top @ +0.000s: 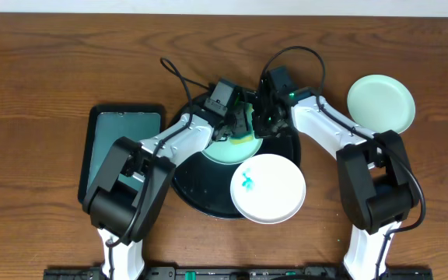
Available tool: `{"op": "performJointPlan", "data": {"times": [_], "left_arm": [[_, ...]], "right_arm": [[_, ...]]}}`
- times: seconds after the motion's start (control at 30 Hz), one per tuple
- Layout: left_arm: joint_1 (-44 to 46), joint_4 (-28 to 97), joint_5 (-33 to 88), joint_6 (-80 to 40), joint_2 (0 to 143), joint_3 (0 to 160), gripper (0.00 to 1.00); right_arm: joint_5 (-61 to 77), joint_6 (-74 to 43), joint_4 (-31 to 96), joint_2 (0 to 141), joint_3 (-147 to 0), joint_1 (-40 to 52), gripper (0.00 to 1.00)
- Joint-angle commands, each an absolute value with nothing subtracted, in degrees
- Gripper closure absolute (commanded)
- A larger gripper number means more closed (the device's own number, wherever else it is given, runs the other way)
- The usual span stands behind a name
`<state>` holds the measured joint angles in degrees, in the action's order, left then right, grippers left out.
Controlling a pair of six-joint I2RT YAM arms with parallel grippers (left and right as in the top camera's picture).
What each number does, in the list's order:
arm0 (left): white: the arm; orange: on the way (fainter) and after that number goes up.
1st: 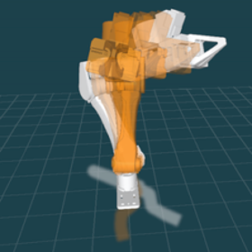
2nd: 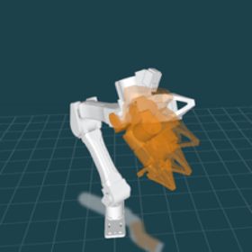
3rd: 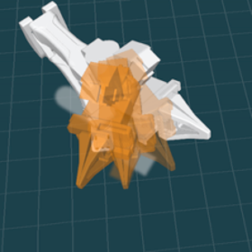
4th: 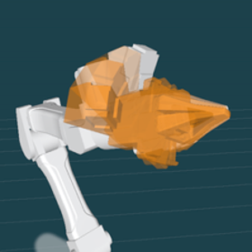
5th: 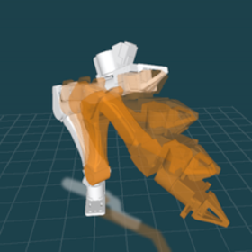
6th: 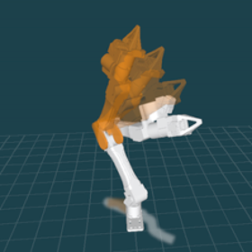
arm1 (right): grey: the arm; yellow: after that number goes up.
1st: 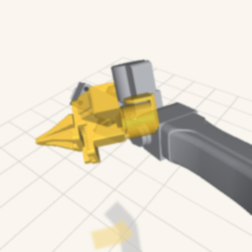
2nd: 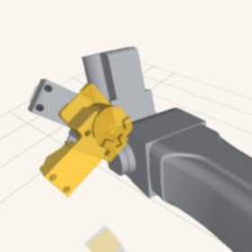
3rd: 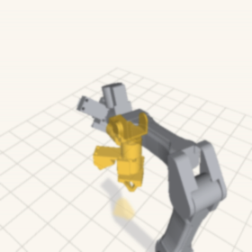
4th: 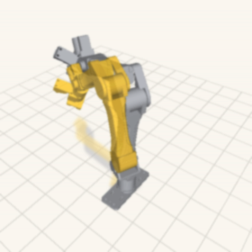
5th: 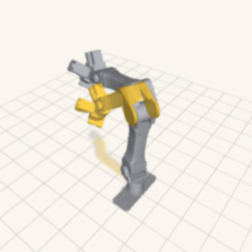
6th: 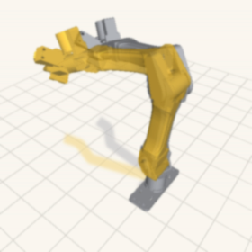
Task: Clean dirty plates on tray and stack at the side
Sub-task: 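Scrub the pale green plate on the tray with the held sponge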
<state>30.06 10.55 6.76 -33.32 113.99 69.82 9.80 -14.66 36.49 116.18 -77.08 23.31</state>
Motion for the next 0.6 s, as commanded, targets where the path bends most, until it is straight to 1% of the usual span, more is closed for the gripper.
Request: {"op": "performJointPlan", "data": {"times": [0.0,0.13,0.4,0.47,0.57], "left_arm": [[26.26,15.40,-20.60,-26.20,116.38,68.93,0.93],[25.74,20.95,-27.44,-23.68,116.38,68.93,0.93],[24.97,32.42,-26.76,-23.77,116.38,69.08,0.93],[25.04,35.70,-21.45,-22.22,116.38,69.14,0.93],[25.04,38.22,-7.97,-19.75,116.38,69.25,0.93]], "right_arm": [[10.96,-14.55,38.57,116.62,-76.05,24.86,0.99],[10.94,-14.55,38.54,116.62,-76.05,24.86,0.99],[10.76,-14.57,38.02,116.62,-76.05,24.86,0.99],[10.74,-14.55,38.04,116.62,-76.05,24.86,0.99],[10.46,-14.52,38.00,116.62,-76.05,24.84,0.99]]}}
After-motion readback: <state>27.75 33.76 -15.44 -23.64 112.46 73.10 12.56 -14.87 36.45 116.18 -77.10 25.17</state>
